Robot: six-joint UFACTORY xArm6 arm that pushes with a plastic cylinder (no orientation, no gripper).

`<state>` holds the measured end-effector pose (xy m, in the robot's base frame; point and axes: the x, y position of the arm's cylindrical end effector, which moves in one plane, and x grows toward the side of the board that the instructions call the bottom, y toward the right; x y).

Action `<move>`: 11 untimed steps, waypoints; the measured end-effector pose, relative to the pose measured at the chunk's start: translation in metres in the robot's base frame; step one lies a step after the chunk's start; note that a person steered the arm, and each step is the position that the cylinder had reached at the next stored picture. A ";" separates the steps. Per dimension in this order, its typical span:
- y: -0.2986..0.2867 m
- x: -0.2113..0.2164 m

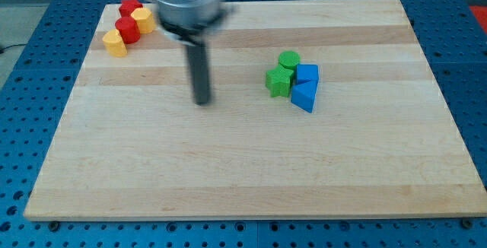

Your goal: Move the yellow heart to the left of the green circle

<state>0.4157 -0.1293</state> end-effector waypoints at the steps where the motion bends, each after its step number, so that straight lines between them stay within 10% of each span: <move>1: -0.117 -0.040; 5: -0.157 -0.124; 11: 0.070 -0.106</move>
<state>0.3094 -0.0597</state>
